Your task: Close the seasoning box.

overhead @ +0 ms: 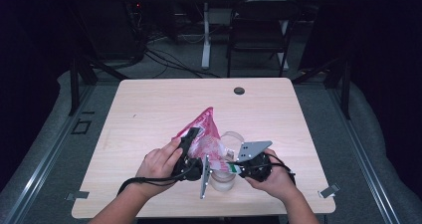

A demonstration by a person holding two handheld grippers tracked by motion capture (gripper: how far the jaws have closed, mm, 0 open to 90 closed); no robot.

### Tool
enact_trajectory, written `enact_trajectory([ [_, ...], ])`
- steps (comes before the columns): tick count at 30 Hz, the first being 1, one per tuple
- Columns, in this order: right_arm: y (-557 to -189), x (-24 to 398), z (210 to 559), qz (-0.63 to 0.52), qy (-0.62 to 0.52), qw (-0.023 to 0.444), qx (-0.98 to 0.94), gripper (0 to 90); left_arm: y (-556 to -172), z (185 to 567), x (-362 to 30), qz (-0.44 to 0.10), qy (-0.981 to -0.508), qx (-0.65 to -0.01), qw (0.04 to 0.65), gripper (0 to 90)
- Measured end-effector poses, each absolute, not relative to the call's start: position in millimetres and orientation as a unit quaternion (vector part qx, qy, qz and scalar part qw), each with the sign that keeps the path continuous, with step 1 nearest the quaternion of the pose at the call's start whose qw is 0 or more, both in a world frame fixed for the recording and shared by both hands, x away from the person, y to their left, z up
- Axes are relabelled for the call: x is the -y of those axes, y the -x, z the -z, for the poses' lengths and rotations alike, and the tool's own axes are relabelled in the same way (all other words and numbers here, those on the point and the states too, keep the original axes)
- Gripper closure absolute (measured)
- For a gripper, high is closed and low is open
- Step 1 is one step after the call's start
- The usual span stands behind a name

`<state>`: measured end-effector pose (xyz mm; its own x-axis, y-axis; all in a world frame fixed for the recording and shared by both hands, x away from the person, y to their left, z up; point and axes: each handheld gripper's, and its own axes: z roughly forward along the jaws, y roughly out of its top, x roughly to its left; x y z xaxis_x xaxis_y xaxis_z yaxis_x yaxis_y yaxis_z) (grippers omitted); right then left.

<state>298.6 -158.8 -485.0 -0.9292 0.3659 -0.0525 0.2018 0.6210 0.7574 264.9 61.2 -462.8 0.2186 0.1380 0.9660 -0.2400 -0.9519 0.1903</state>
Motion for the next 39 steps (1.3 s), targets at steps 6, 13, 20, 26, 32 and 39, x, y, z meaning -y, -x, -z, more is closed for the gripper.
enact_trajectory([
  [6,-298.7,158.5,485.2,-0.404,-0.159,0.101,-0.895,90.0,-265.2,461.8,-60.6,-0.624,-0.767,0.041,0.144,62.7],
  [13,-298.6,158.4,485.7,-0.403,-0.162,0.099,-0.895,90.0,-264.3,460.5,-58.9,-0.626,-0.766,0.051,0.135,62.6],
  [20,-298.2,157.6,485.8,-0.401,-0.161,0.102,-0.896,90.0,-264.5,458.4,-58.4,-0.622,-0.771,0.057,0.128,62.7],
  [26,-298.6,156.8,486.7,-0.4,-0.161,0.102,-0.896,90.0,-265.4,458.5,-58.4,-0.62,-0.773,0.059,0.124,62.8],
  [32,-299.1,156.9,487.6,-0.398,-0.162,0.101,-0.897,90.0,-265.1,458.1,-56.6,-0.622,-0.77,0.069,0.122,62.8],
  [39,-299.7,156.9,488.7,-0.388,-0.161,0.105,-0.901,90.0,-267.5,461.6,-56.1,-0.616,-0.775,0.071,0.117,62.7],
])
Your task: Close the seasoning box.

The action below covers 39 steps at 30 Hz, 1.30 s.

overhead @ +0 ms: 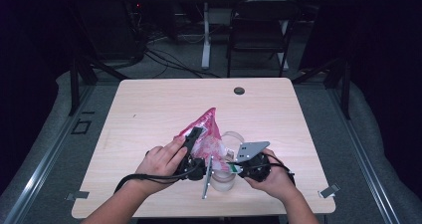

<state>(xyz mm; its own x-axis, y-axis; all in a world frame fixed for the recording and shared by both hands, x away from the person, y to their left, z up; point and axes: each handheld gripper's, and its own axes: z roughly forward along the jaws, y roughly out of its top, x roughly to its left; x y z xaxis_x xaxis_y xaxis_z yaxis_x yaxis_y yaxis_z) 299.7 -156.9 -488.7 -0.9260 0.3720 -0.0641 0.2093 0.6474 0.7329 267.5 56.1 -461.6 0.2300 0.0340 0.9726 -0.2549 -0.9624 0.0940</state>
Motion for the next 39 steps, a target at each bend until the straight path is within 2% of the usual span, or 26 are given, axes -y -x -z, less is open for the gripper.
enact_trajectory([
  [39,-299.4,156.9,488.9,-0.379,-0.163,0.109,-0.904,90.0,-267.6,465.5,-57.9,-0.614,-0.778,0.068,0.115,62.0],
])
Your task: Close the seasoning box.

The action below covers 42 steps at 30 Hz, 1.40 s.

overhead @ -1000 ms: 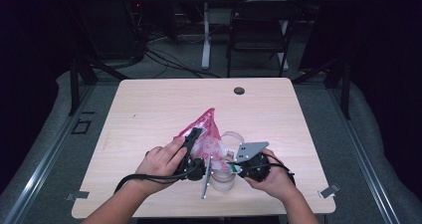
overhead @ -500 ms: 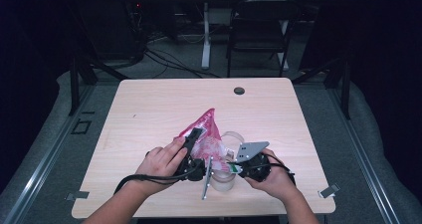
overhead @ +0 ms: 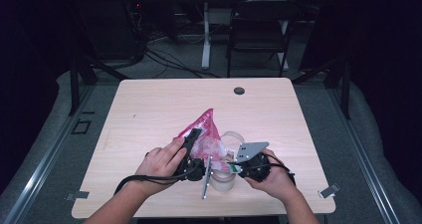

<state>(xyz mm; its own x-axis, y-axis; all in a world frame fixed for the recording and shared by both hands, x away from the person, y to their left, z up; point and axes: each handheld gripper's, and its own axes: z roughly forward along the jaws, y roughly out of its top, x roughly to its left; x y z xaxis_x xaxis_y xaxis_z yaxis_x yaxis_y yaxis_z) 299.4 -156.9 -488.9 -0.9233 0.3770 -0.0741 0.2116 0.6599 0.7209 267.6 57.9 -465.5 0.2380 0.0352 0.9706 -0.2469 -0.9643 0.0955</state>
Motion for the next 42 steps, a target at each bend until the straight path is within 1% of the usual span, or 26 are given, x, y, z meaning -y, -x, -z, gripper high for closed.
enact_trajectory([
  [20,-299,158,487,-0.385,-0.166,0.116,-0.9,90.0,-271,474,-63,-0.599,-0.791,0.052,0.117,63.0],
  [42,-298,159,483,-0.387,-0.163,0.123,-0.899,90.0,-272,485,-67,-0.587,-0.801,0.048,0.103,62.8],
])
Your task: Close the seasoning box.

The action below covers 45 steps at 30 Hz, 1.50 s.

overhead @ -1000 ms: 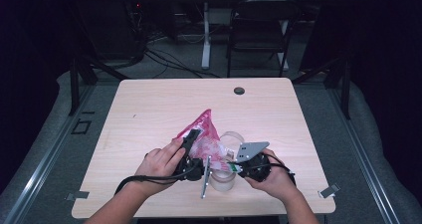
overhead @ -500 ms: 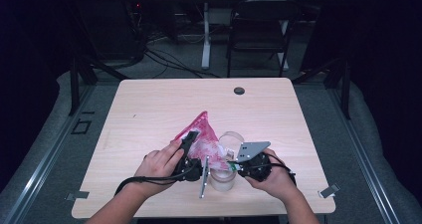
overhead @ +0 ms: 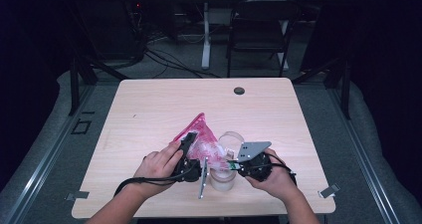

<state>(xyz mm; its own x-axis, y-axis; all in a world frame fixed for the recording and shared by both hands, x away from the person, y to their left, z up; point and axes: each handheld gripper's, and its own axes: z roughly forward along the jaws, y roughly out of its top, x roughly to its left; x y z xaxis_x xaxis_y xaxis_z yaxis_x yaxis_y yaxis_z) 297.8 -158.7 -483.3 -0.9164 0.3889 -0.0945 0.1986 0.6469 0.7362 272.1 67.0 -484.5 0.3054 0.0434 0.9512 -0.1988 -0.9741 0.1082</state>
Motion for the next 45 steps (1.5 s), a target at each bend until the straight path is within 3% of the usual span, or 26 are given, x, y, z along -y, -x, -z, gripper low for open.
enact_trajectory([
  [45,-294,157,475,-0.409,-0.165,0.139,-0.887,90.0,-276,502,-76,-0.554,-0.825,-0.002,0.108,67.0],
])
